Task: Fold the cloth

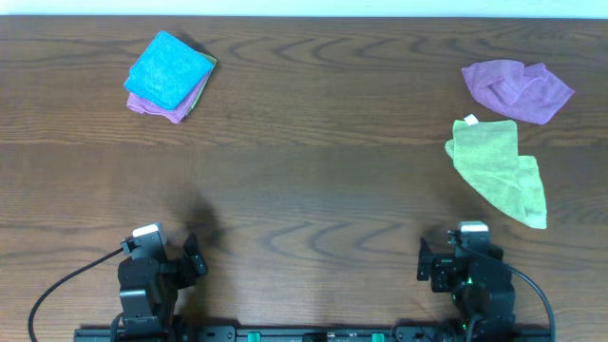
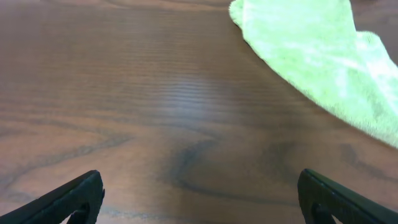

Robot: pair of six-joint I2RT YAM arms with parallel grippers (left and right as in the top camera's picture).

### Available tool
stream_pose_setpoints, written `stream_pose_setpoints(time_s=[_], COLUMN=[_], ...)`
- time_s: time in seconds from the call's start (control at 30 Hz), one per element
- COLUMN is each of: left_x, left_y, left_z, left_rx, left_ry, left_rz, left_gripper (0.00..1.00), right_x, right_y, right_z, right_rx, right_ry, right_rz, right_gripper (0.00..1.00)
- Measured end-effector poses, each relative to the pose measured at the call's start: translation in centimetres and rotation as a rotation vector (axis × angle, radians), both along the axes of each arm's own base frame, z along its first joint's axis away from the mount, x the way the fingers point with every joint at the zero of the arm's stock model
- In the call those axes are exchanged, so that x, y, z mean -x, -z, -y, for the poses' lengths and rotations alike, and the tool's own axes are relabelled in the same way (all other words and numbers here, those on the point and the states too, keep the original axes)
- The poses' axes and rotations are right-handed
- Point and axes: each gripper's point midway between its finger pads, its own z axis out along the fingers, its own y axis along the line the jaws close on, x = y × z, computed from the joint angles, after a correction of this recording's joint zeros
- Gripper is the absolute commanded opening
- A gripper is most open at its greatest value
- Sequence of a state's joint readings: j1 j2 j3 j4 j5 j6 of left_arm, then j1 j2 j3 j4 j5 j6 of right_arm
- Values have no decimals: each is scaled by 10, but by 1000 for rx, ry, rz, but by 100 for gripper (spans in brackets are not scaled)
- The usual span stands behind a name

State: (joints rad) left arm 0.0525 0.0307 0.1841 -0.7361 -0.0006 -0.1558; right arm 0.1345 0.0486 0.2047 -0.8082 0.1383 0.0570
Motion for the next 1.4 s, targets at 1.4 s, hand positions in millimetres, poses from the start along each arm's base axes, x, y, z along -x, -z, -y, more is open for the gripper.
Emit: stream_pose_setpoints(time_s=[1.4], left_x=[0], left_y=[0], left_z=[0], left_rx=[0], left_ry=[0], left_rz=[0], left_gripper=[95], right_x=[0], right_y=[1], right_z=[15], right_rx=[-62], right_ry=[125], right_rz=[18], right_gripper=[99])
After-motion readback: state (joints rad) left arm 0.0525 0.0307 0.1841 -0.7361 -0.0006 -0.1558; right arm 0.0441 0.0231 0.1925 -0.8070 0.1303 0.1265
